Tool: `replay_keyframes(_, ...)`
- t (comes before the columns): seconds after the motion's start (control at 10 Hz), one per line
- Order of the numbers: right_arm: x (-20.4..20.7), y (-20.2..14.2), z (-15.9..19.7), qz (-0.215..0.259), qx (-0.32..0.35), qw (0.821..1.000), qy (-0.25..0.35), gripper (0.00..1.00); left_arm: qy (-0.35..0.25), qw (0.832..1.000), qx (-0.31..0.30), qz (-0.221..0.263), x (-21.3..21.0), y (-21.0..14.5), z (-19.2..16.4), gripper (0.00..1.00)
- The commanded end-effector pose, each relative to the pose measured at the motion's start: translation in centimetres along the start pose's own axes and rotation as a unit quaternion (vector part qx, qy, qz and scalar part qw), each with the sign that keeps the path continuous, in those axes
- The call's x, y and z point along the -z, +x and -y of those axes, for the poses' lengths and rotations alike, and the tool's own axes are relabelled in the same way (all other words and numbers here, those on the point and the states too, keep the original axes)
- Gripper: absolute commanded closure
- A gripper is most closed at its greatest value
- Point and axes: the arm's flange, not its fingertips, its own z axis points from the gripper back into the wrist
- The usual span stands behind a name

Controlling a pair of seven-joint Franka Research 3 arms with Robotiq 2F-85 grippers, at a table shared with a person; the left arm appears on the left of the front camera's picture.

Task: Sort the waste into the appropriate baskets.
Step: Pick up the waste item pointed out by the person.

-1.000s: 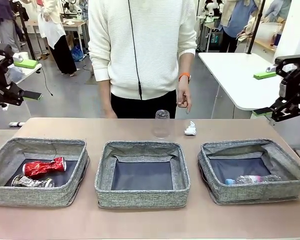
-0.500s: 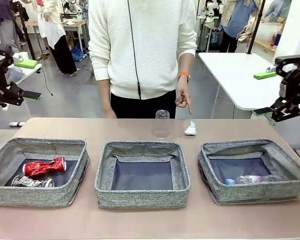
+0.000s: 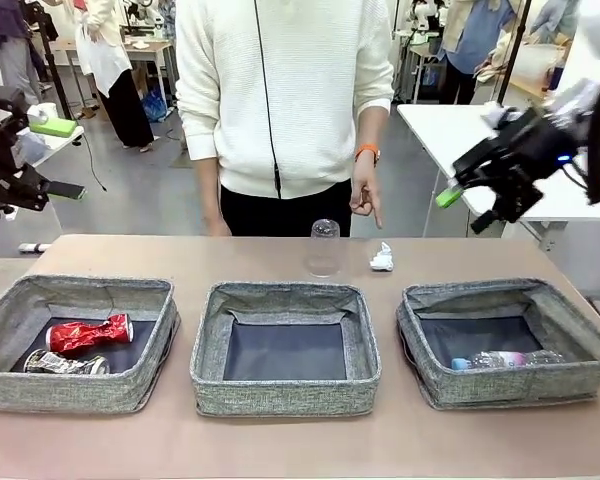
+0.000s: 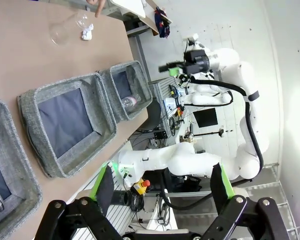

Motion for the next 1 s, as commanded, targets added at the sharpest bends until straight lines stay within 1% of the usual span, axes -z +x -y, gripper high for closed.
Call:
replay_keyframes(0.0, 0.9, 2.2, -0.3, 0.114, -0.065, 0.952, -0.278, 0.00, -0.009, 1.000, 0.011, 0.002, -0.1, 0.1, 0.1, 0.00)
replay_keyframes(0.1, 0.2, 1.6, -0.2, 0.131, -0.085, 0.948, -0.278, 0.00, -0.009, 1.000, 0.011, 0.002, -0.1, 0.1, 0.1, 0.00)
replay_keyframes(0.2, 1.0, 1.9, -0.9, 0.019, -0.042, 0.996, -0.075, 0.00, -0.009, 1.000, 0.011, 0.002, -0.1, 0.1, 0.1, 0.00)
replay_keyframes(0.3, 1.0, 1.9, -0.9, 0.019, -0.042, 0.996, -0.075, 0.00, -0.009, 1.000, 0.011, 0.002, -0.1, 0.1, 0.1, 0.00)
replay_keyframes(0.4, 0.9, 2.8, -1.3, 0.048, -0.085, 0.985, -0.145, 0.00, -0.009, 1.000, 0.011, 0.002, -0.1, 0.1, 0.1, 0.00)
replay_keyframes(0.5, 3.4, 4.4, -3.2, 0.055, -0.183, 0.964, -0.186, 0.00, -0.009, 1.000, 0.011, 0.002, -0.1, 0.1, 0.1, 0.00)
replay_keyframes(0.6, 5.6, 7.6, -2.6, 0.059, -0.223, 0.956, -0.183, 0.00, -0.009, 1.000, 0.011, 0.002, -0.1, 0.1, 0.1, 0.00)
replay_keyframes(0.7, 7.6, 9.9, -1.5, 0.048, -0.244, 0.955, -0.162, 0.00, -0.009, 1.000, 0.011, 0.002, -0.1, 0.1, 0.1, 0.00)
replay_keyframes(0.8, 9.5, 11.6, -0.2, 0.040, -0.262, 0.954, -0.142, 0.00, -0.009, 1.000, 0.011, 0.002, -0.1, 0.1, 0.1, 0.00)
replay_keyframes(0.9, 11.0, 12.4, 1.2, 0.044, -0.293, 0.946, -0.134, 0.00, -0.009, 1.000, 0.011, 0.002, -0.1, 0.1, 0.1, 0.00)
